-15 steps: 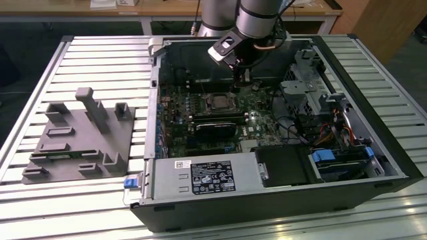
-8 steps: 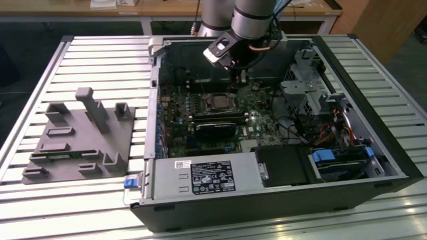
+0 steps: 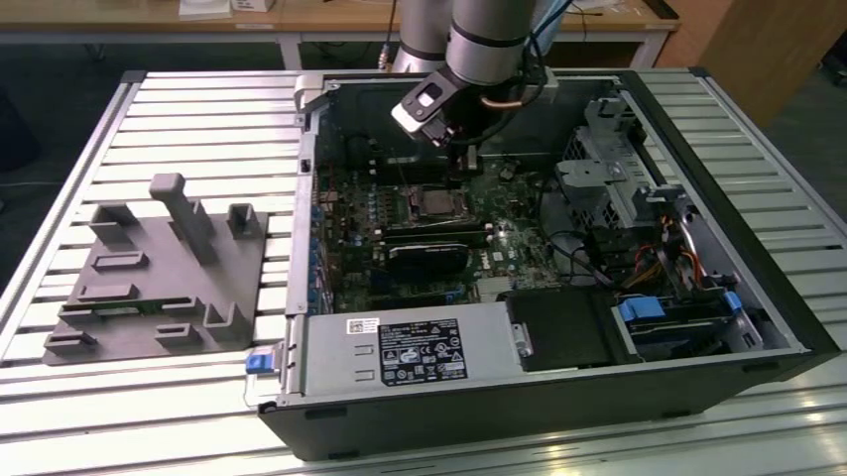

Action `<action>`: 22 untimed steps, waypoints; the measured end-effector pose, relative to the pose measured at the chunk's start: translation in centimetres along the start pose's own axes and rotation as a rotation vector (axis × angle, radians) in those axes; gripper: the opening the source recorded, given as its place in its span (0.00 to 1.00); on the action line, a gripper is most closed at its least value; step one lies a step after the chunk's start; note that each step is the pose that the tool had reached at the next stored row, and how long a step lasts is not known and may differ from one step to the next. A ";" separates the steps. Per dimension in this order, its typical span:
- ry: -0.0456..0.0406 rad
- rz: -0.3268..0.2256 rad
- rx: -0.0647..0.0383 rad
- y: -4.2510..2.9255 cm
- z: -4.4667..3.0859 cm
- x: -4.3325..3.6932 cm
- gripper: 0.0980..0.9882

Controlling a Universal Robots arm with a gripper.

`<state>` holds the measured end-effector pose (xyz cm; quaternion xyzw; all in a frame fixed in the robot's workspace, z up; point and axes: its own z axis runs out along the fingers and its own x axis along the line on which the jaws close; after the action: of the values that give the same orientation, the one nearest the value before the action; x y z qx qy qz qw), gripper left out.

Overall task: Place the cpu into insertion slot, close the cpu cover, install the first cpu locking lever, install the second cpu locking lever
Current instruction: 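Close the cpu cover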

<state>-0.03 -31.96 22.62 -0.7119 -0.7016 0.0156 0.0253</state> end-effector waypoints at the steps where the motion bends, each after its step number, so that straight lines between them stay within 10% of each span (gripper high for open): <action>1: 0.0010 -0.001 -0.002 -0.10 0.10 -0.05 0.01; 14: 0.0136 -0.010 -0.061 -1.37 0.92 -0.58 0.01; 22: 0.0368 -0.019 -0.073 -2.62 1.34 -0.62 0.01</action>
<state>-2.74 -32.52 21.42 -0.7060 -0.7077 -0.0235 0.0123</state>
